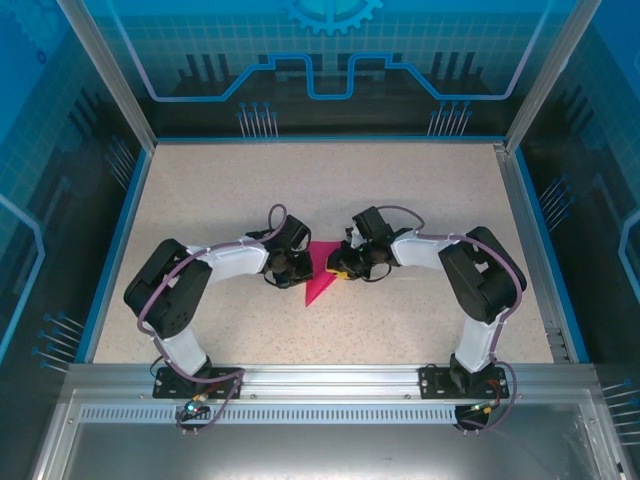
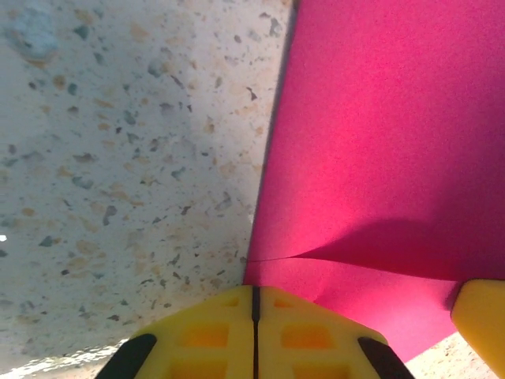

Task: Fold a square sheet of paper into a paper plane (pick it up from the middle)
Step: Fourth fold the wing at the center of the table.

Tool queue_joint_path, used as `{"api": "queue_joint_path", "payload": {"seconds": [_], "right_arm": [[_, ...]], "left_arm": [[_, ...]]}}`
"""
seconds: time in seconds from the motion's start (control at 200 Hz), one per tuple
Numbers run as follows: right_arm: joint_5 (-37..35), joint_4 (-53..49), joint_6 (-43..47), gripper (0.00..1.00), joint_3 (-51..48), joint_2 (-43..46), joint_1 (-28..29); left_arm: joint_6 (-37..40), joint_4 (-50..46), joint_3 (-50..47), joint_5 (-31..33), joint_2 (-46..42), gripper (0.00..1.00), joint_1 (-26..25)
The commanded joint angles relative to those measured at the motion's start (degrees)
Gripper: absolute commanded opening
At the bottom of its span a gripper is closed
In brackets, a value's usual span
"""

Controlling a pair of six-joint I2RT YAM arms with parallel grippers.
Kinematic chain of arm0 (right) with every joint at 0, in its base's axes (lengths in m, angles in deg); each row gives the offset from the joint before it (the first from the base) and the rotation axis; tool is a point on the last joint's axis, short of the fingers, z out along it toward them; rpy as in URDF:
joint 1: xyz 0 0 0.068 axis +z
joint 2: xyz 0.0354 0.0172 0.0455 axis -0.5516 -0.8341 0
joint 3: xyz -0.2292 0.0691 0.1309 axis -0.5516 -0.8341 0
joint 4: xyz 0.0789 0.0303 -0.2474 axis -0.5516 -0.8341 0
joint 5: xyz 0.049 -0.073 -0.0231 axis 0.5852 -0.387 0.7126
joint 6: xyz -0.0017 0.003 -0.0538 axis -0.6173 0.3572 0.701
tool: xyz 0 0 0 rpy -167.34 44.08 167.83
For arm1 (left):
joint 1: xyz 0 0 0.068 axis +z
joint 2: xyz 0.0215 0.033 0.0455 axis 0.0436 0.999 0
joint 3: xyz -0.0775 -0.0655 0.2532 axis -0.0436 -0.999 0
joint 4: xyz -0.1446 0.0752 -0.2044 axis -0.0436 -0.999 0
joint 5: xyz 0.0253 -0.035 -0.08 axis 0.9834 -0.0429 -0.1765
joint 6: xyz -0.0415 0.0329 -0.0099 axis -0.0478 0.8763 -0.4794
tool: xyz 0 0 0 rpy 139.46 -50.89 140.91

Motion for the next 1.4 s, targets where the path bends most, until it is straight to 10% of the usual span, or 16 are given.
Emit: {"api": "queue_joint_path", "payload": {"seconds": [0.0,0.825,1.396], "right_arm": [[2.1,1.5,-0.5,0.18,-0.4,-0.8,0.8],[-26.1,-11.8,-9.4,0.05,0.3,22.3,4.3],[-23.9,-9.8,-24.5,0.07,-1.4,14.4,4.5]], "left_arm": [[1.1,-4.1,1.7,1.7,-1.8,0.08,-0.1],[14.3,2.6,-2.3,1.6,-24.8,0.69,-0.1],[39.3,36.2,-19.0,-4.4,-18.9,0.67,-5.5]]}}
